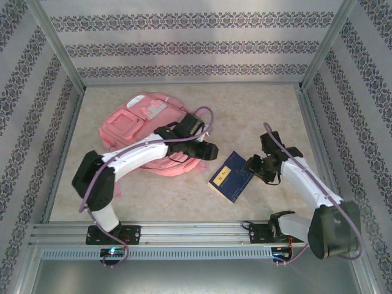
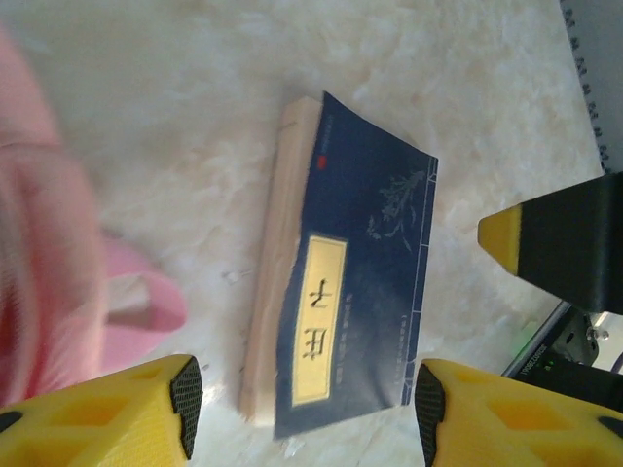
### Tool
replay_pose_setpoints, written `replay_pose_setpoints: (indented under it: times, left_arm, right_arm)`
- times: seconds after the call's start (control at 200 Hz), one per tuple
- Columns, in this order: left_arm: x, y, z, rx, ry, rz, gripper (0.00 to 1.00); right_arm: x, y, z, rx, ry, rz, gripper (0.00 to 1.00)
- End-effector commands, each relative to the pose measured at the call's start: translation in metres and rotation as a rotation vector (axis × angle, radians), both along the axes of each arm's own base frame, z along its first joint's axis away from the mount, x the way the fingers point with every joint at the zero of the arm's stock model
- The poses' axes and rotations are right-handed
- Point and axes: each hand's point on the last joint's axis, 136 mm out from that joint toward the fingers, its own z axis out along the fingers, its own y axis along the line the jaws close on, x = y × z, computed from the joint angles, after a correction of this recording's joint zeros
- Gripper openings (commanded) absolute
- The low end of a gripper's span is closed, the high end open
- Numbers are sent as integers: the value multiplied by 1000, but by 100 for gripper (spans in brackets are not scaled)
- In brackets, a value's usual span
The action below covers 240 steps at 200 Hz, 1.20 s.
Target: Pack books, pencil case, and school supplies into a backpack
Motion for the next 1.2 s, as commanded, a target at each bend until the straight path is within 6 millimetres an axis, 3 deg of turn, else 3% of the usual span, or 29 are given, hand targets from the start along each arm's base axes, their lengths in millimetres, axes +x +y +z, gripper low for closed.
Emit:
replay_pose_setpoints:
  times: [0.0,0.225,0.475,0.799,1.079,1.194]
  left_arm:
    - [4,-26,-9,-11,-17,-67,61]
    - [11,-55,-54,32,48,-106,58]
    - [9,-49,-86,66,75,-73,55]
    - [-11,-54,-101,24,160,-109,52]
    - [-35,-62,-96,-31,219,-161,43]
    - [-42,-57,-95,-34,234,-158,41]
  right_arm:
    - [7,-2,-7,122,-27,-171,52]
    - [13,1,-22,209,-63,-213,50]
    - [1,2,-44,207,7,-174,47]
    - [7,18,-52,282,16,-93,44]
    - [10,45,-49,359,5,42,42]
    - [10,47,-42,350,-18,72,42]
